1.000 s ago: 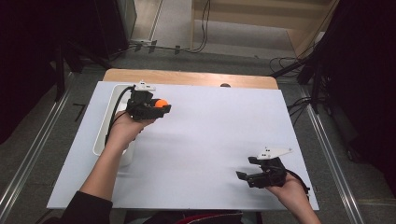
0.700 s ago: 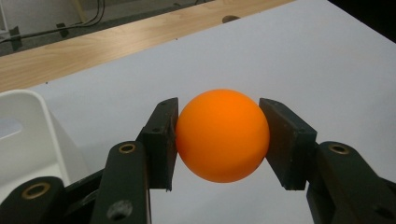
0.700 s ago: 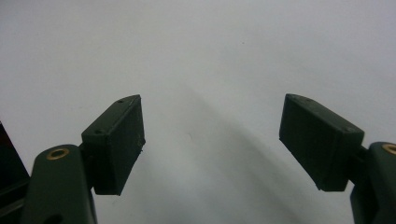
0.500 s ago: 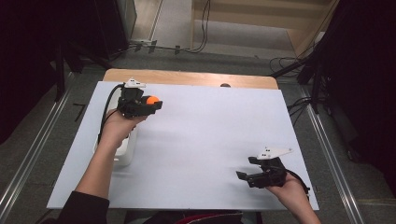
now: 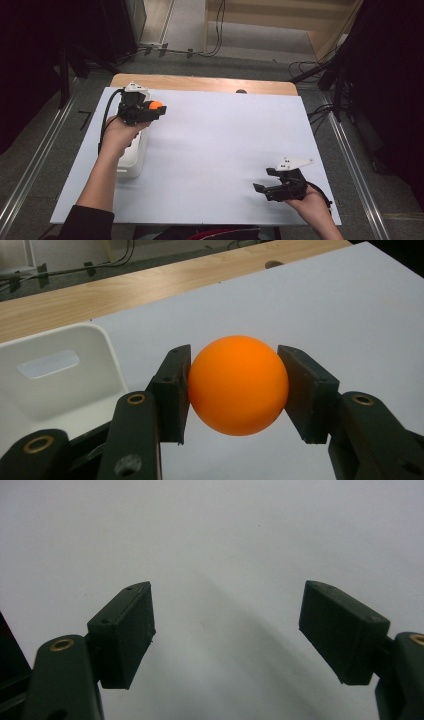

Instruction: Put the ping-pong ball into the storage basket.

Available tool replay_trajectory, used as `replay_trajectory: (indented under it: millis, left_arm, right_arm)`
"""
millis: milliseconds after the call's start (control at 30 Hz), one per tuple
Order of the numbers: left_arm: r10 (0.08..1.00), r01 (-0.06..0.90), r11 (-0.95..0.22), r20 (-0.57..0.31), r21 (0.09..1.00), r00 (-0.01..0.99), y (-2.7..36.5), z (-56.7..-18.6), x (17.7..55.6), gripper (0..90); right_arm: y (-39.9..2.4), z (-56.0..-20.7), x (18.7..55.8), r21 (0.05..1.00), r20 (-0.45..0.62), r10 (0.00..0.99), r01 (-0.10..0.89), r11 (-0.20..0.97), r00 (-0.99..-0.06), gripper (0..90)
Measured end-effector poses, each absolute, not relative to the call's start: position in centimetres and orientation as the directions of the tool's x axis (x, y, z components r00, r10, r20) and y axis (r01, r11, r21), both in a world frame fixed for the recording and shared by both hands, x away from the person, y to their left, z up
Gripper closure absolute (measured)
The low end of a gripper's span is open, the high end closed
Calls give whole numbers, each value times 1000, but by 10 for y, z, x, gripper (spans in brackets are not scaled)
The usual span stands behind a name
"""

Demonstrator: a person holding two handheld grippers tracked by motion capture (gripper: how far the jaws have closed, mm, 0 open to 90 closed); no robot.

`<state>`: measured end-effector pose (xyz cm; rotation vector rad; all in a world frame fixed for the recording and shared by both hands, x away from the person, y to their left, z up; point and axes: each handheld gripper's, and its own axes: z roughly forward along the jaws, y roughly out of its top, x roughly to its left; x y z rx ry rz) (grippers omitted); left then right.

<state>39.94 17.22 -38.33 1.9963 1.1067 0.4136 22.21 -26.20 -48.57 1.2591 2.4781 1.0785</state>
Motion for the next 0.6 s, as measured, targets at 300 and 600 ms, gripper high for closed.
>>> replay_trajectory:
  millis: [300, 600]
  left_arm:
    - [851, 569, -265, -89, 778, 517, 188, -381, 401, 486]
    - [869, 576, -255, -77, 777, 489, 201, -382, 404, 486]
  right_arm:
    - [-262, -486, 222, 666, 169, 756, 639, 385, -632, 207]
    - [-262, -486, 222, 666, 169, 756, 638, 385, -632, 207]
